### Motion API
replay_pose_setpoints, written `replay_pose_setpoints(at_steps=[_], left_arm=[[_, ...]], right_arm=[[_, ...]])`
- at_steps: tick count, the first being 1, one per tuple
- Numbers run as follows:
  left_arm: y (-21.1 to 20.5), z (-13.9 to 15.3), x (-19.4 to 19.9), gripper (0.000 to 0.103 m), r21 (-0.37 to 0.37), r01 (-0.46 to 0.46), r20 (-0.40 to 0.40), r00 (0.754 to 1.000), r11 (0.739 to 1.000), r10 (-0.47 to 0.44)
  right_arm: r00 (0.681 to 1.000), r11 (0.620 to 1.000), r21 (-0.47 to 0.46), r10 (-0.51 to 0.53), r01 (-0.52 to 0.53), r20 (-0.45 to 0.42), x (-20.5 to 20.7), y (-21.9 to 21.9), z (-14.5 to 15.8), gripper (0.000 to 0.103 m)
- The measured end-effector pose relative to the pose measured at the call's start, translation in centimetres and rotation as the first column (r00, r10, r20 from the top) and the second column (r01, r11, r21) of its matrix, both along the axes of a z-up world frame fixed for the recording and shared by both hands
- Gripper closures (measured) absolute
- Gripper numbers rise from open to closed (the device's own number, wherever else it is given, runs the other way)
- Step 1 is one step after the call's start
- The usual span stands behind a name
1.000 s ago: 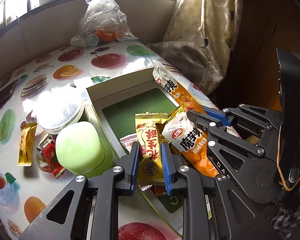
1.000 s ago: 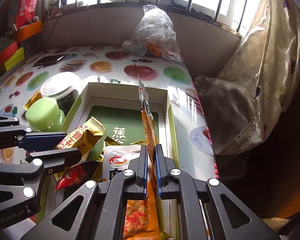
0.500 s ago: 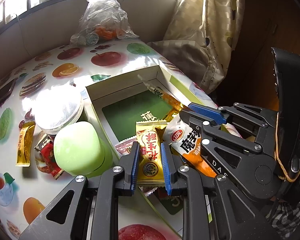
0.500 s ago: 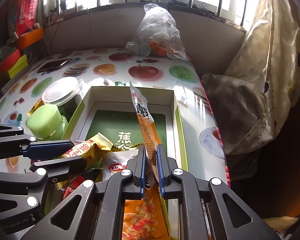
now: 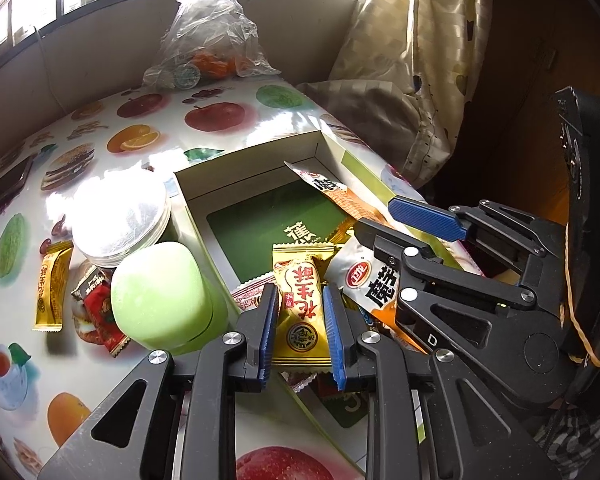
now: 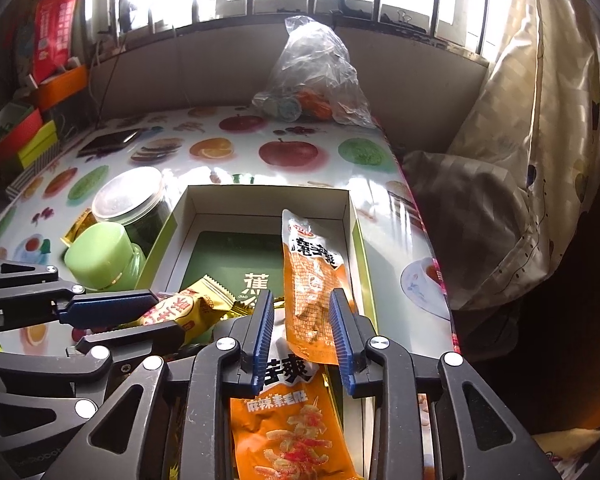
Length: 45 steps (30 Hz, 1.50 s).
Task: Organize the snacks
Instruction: 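Lower both held snacks into the green box and open both grippers, then withdraw both open grippers from the box back over the table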
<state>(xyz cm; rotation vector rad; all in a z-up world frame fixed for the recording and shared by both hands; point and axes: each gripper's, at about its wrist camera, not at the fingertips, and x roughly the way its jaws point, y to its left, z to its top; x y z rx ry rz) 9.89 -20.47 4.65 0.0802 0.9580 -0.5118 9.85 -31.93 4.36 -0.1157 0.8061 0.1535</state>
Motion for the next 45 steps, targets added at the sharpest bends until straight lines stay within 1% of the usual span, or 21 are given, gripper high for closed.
replay_pose_setpoints(at_steps=[3,7,8,20,25,28,31,33,37,41,43,45], left_arm=[[0.1,0.1,-0.1,0.077,0.001,-0.002,0.002,1.000,1.000,0.002],[0.4,0.4,-0.2,0.065,-0.005,-0.011,0.009,1.000,1.000,0.011],[0.4,0.5,-0.2,0.065,-0.005,-0.013,0.010,1.000,1.000,0.013],[0.6,1.7,-1.6,0.065,-0.010,-0.010,0.038,0.999,1.000,0.011],[1.0,2.4,-2.1,0.065,-0.023,-0.010,0.052,0.999,1.000,0.011],[1.3,2.8,-2.6,0.065,-0.036,-0.008,0.058,0.998,0.999,0.010],[1.4,3.3,-3.1,0.064,-0.022,-0.012,0.084,0.996,1.000,0.014],[1.8,3.5,-3.2,0.064,-0.035,-0.012,0.079,0.997,0.999,0.014],[2.5,3.9,-3.6,0.064,-0.037,-0.023,0.090,0.996,0.999,0.027],[3.7,4.3,-4.0,0.064,-0.043,-0.041,0.104,0.994,0.998,0.046],[4.5,4.3,-4.1,0.064,-0.054,-0.054,0.097,0.993,0.997,0.060],[5.4,4.5,-4.2,0.064,-0.055,-0.079,0.104,0.991,0.995,0.084]], right_arm=[[1.000,1.000,-0.009,-0.009,0.009,0.003,-0.1,-0.1,0.2,0.071],[1.000,1.000,-0.005,-0.024,0.024,0.005,-0.5,-0.3,0.4,0.070],[1.000,1.000,-0.002,-0.031,0.031,0.005,-0.6,-0.4,0.5,0.070],[0.998,0.998,-0.011,-0.055,0.055,0.022,-2.1,-0.6,1.4,0.065],[0.997,0.998,-0.006,-0.067,0.067,0.031,-2.7,-0.6,2.0,0.063],[0.996,0.997,0.012,-0.076,0.076,0.038,-3.2,-0.6,2.4,0.060],[0.995,0.996,0.027,-0.090,0.089,0.039,-3.6,-0.5,2.7,0.058],[0.994,0.995,0.034,-0.100,0.099,0.036,-3.9,-0.4,2.8,0.058],[0.992,0.992,0.051,-0.121,0.119,0.040,-4.6,-0.1,3.1,0.057],[0.989,0.988,0.074,-0.138,0.135,0.045,-5.2,0.3,3.5,0.056],[0.989,0.987,0.086,-0.141,0.137,0.047,-5.6,0.7,3.7,0.056],[0.988,0.985,0.098,-0.146,0.141,0.048,-5.8,1.1,3.8,0.056]])
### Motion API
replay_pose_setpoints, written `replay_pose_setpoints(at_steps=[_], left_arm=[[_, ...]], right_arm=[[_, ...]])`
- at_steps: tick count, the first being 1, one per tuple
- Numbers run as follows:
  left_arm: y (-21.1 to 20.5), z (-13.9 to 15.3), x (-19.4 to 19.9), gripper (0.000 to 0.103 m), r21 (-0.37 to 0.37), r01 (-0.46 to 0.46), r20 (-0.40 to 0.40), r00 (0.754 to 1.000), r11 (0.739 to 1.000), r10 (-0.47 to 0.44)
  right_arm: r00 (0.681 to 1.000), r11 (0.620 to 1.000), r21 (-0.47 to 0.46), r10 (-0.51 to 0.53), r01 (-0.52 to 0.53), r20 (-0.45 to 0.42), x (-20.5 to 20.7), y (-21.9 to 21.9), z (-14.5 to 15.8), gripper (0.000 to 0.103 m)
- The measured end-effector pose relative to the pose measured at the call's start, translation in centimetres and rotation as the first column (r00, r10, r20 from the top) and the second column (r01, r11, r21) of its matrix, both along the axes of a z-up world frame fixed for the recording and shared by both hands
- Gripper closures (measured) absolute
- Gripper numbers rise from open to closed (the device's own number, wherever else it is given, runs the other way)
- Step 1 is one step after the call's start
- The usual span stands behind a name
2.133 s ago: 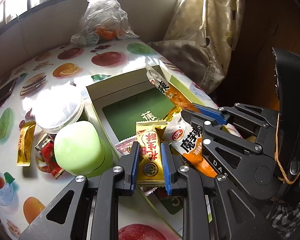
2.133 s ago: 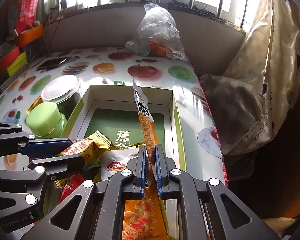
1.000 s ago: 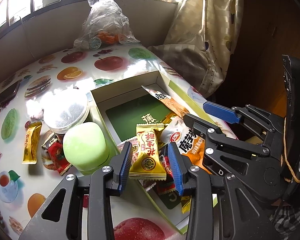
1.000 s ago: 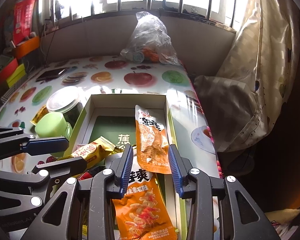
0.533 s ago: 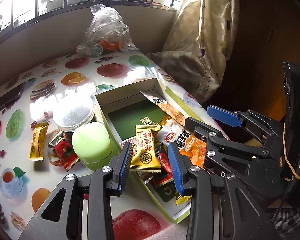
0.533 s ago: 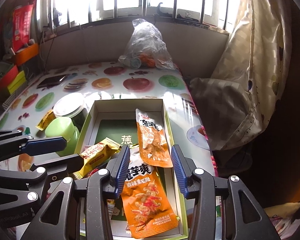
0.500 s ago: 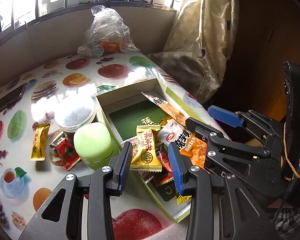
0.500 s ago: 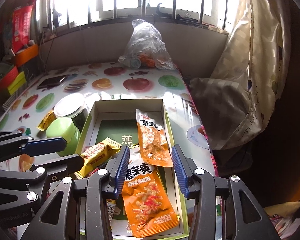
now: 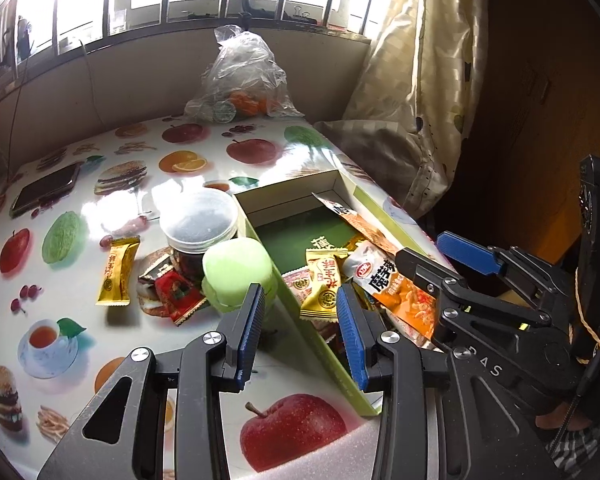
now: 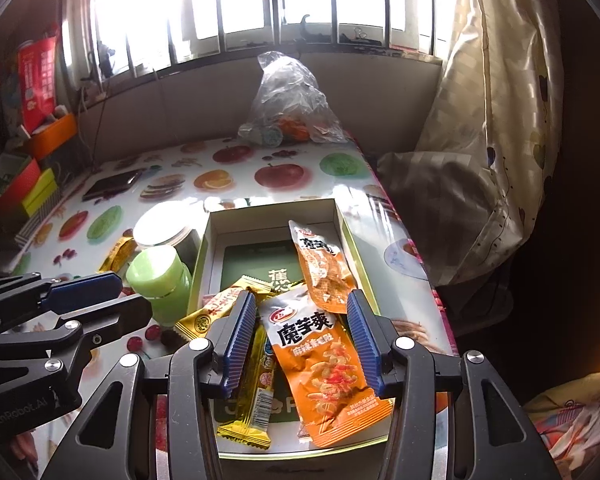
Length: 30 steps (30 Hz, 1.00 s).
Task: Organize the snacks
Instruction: 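Withdraw both open grippers from the box back over the table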
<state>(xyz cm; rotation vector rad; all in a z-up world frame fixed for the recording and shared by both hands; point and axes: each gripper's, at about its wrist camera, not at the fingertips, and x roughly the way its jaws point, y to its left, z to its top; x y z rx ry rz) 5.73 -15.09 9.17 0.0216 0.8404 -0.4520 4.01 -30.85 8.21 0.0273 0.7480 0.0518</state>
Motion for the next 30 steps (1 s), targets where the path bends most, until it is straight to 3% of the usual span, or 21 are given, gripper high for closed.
replay_pose_setpoints(at_steps=[15,30], left_arm=[[7.9,0.7,-0.2,0.064,-0.036,-0.165,0.015,0.986,0.986,0.165],[14.3,-2.3,1.5,0.064,-0.014,-0.280,-0.052,0.959,0.960,0.279]], right_arm=[[0.997,0.997,0.053,0.054,-0.056,0.047,-0.7,4.2,1.3,0.056],[0.978,0.978,0.035,0.206,-0.206,0.019,0.2,11.5,0.4,0.056]])
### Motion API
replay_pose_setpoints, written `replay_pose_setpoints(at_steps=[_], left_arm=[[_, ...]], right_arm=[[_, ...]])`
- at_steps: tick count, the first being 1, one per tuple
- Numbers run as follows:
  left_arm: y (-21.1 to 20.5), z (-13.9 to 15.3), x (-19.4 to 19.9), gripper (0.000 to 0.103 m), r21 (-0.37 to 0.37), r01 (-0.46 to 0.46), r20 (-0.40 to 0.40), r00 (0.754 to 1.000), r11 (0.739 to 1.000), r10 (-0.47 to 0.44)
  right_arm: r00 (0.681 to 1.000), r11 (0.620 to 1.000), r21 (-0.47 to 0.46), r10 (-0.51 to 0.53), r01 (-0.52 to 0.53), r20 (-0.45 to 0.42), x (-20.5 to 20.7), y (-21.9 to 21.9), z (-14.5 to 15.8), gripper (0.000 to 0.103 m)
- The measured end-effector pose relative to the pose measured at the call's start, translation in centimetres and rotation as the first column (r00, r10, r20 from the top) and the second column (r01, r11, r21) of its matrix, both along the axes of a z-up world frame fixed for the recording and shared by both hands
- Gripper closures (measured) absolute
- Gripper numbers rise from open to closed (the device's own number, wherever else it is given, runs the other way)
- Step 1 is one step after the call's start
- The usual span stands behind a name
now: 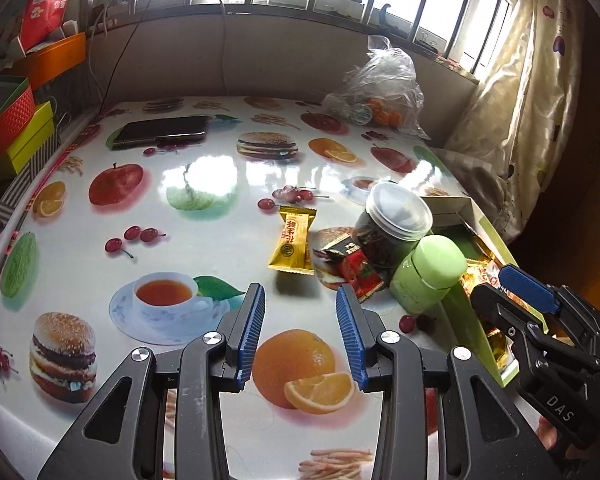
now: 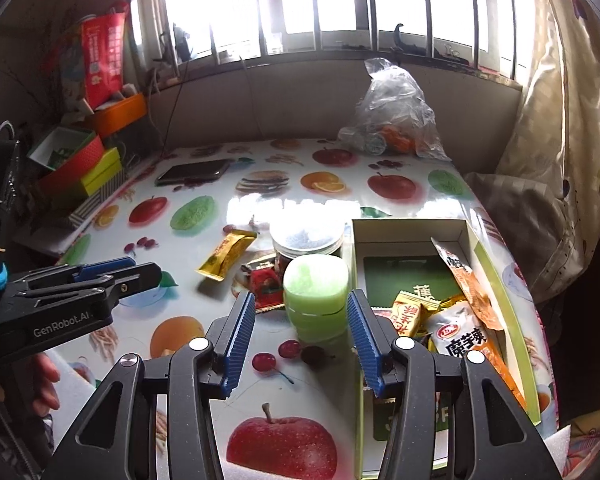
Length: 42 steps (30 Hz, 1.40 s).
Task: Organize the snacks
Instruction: 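Withdraw both open grippers from the box back over the table, then close the left gripper on a yellow candy on the table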
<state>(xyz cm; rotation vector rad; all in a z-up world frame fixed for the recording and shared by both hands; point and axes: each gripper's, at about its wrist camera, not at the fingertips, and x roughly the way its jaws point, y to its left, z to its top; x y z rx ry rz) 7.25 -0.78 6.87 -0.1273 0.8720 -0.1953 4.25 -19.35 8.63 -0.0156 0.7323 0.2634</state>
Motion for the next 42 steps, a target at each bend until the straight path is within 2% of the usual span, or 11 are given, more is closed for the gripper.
replay_pose_setpoints(at_steps=[4,11,23,31,38,42], left_arm=[[0.6,-0.8,1.3,0.064,0.005,0.002,-0.014,1.000,1.000,-0.002],[-0.1,-2.2,4.2,0.064,0.006,0.072,-0.056,0.996,0.997,-0.072],[-1.2,-4.5,8.7,0.064,-0.005,0.117,-0.103,0.988,0.993,-0.117],[-0.4,-5.8,9.7,0.065,-0.019,0.093,-0.132,0.987,0.996,-0.094],[-0.1,-5.9,10.0,0.065,-0.018,0.090,-0.121,0.988,0.996,-0.091],[0.3,-5.9,10.1,0.073,-0.010,0.073,-0.116,0.991,0.997,-0.073]], right_arm=[[1.000,1.000,-0.009,0.028,-0.028,-0.014,0.4,1.6,-0.5,0.056],[0.998,0.998,-0.026,0.053,-0.054,-0.038,0.7,3.2,-1.5,0.056],[0.998,0.998,-0.062,0.020,-0.024,-0.061,2.1,3.1,-2.4,0.056],[0.998,0.996,-0.084,0.024,-0.028,-0.054,2.8,3.7,-2.2,0.056],[0.999,0.996,-0.093,0.010,-0.013,-0.036,2.8,3.9,-1.8,0.056],[1.000,0.995,-0.098,-0.001,0.000,-0.012,2.6,4.2,-1.5,0.056]])
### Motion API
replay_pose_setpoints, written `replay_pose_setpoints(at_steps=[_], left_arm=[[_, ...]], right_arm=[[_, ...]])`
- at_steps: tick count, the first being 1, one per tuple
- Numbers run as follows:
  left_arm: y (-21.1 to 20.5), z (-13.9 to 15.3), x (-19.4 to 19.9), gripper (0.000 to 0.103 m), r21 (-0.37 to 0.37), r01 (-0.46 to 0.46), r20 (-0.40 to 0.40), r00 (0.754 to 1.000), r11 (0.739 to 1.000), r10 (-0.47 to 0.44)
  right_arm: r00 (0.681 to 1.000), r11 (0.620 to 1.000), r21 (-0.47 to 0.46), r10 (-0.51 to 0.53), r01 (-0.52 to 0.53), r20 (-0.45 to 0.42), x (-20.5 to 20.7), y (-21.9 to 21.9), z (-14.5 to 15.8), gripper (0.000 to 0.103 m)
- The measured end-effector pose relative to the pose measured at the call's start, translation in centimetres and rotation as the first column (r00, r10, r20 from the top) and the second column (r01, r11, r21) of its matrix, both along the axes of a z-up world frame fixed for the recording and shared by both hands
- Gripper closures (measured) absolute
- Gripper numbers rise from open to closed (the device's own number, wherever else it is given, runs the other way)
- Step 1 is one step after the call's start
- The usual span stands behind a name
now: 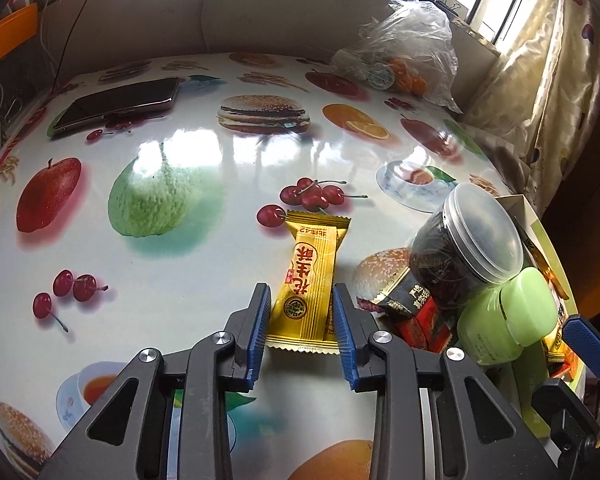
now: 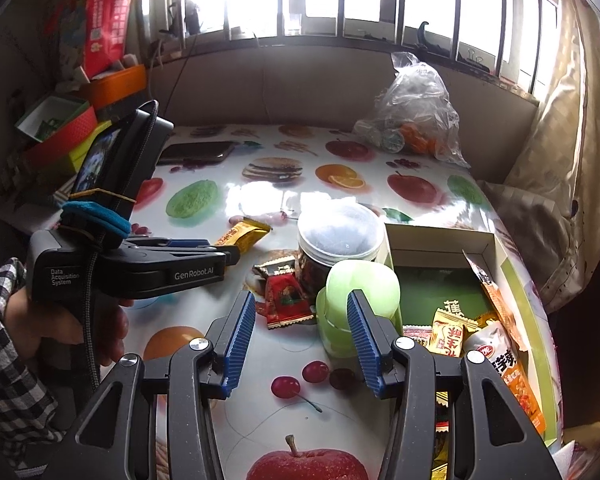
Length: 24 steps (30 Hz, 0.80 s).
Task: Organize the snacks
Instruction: 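Close the left gripper on a yellow candy on the table, then move the right gripper to the red candy packet and close on it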
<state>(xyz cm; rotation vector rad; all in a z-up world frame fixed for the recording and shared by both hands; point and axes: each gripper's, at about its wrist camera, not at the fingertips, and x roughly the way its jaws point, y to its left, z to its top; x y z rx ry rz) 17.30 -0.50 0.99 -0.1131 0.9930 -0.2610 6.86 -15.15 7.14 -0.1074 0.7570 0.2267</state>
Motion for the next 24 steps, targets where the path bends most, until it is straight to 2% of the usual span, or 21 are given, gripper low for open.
replay_pose_setpoints(at_steps=[3,7,11,17,24], left_arm=[[0.7,0.0,-0.3,0.074,0.009,-0.023,0.004,1.000,1.000,0.023],[2.2,0.1,-0.8,0.074,-0.003,-0.055,-0.001,0.999,0.999,0.055],[3.6,0.0,-1.8,0.074,0.009,-0.077,0.003,0.997,0.997,0.077],[5.7,0.0,-3.3,0.074,0.000,-0.114,0.003,0.994,0.994,0.114],[7.4,-0.2,-4.3,0.074,-0.013,-0.139,0.002,0.990,0.990,0.139]], right_arm=[[1.000,1.000,-0.018,-0.004,0.004,0.029,-0.1,0.3,0.4,0.056],[1.000,1.000,-0.017,0.019,-0.019,0.016,0.5,1.1,0.3,0.056],[0.998,0.998,-0.032,0.059,-0.060,-0.014,1.4,2.7,-0.6,0.056],[0.994,0.990,-0.111,0.080,-0.087,-0.070,3.0,5.2,-2.6,0.056],[0.990,0.983,-0.171,0.050,-0.072,-0.130,5.2,6.8,-5.0,0.056]])
